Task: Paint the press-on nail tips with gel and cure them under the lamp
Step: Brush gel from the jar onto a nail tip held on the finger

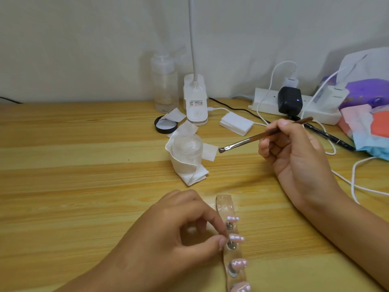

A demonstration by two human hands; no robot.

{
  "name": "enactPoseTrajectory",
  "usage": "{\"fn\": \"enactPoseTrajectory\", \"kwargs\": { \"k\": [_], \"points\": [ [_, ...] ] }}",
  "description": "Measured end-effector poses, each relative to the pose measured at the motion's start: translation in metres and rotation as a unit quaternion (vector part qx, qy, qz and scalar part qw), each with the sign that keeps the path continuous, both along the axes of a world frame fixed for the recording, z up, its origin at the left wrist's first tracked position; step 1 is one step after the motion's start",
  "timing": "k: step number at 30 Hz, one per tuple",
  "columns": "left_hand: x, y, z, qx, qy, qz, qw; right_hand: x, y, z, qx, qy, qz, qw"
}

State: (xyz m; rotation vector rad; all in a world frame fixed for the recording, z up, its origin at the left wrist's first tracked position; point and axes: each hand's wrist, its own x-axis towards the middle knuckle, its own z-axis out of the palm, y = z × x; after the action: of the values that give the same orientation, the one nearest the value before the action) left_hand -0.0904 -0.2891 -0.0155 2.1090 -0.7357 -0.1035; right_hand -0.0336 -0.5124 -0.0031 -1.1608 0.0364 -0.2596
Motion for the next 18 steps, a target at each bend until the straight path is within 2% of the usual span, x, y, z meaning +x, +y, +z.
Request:
{"fn": "enactPoseTrajectory", "kwargs": {
  "k": [10, 14, 18],
  "points": [
    [-0.005, -0.003, -0.001, 0.055, -0.085, -0.025, 0.994, 0.001, -0.002, 0.0, -0.015, -0.007, -0.006, 1.0],
    [-0.008, -0.008, 0.001, 0.099, -0.206, -0.02, 0.973, 0.001, -0.002, -0.003, -0.033, -0.013, -0.004, 0.999],
    [-0.011, -0.012, 0.0, 0.096, -0.332, 0.007, 0.938, 0.001, -0.004, -0.005, -0.042, -0.013, -0.013, 0.999]
  ]
}}
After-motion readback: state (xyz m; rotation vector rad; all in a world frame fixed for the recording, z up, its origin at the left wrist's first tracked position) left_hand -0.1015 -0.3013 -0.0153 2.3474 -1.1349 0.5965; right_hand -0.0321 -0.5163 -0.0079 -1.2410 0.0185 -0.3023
